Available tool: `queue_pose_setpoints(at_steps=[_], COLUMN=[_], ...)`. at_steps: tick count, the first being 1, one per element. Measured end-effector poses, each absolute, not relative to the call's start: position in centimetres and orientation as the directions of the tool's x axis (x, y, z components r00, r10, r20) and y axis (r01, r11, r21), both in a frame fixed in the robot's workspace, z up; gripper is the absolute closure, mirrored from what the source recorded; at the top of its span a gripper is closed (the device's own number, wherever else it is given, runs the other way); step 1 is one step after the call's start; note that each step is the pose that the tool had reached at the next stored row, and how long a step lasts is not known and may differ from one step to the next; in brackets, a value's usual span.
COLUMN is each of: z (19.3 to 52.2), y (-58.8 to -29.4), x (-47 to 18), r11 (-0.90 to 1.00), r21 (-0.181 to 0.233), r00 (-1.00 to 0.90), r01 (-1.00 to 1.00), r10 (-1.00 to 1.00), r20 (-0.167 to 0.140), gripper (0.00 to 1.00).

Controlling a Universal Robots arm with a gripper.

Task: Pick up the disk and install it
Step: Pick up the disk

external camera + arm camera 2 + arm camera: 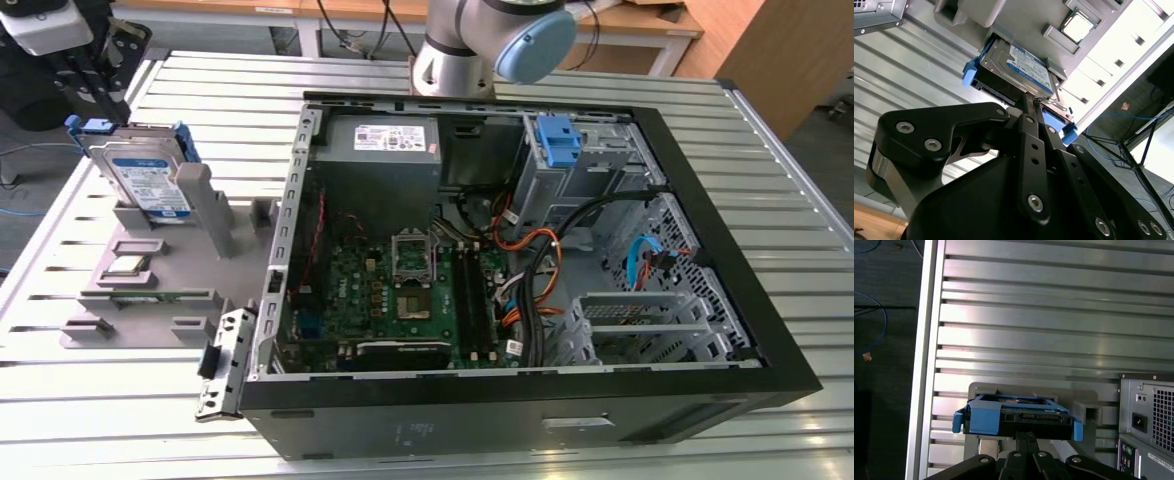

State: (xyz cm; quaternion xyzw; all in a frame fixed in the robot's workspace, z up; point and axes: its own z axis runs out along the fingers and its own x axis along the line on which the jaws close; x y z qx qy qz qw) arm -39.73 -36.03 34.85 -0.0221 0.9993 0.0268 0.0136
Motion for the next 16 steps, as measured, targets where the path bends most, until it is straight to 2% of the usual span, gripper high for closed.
queue_pose_setpoints(at_steps=[16], z=[34.85], y=[-36.03], x=[-39.73], r11=[0.995], r21=[0.053], r00=[-0.996], r01=[-0.085], r10=[-0.083], r20=[-0.028], gripper=[0.89])
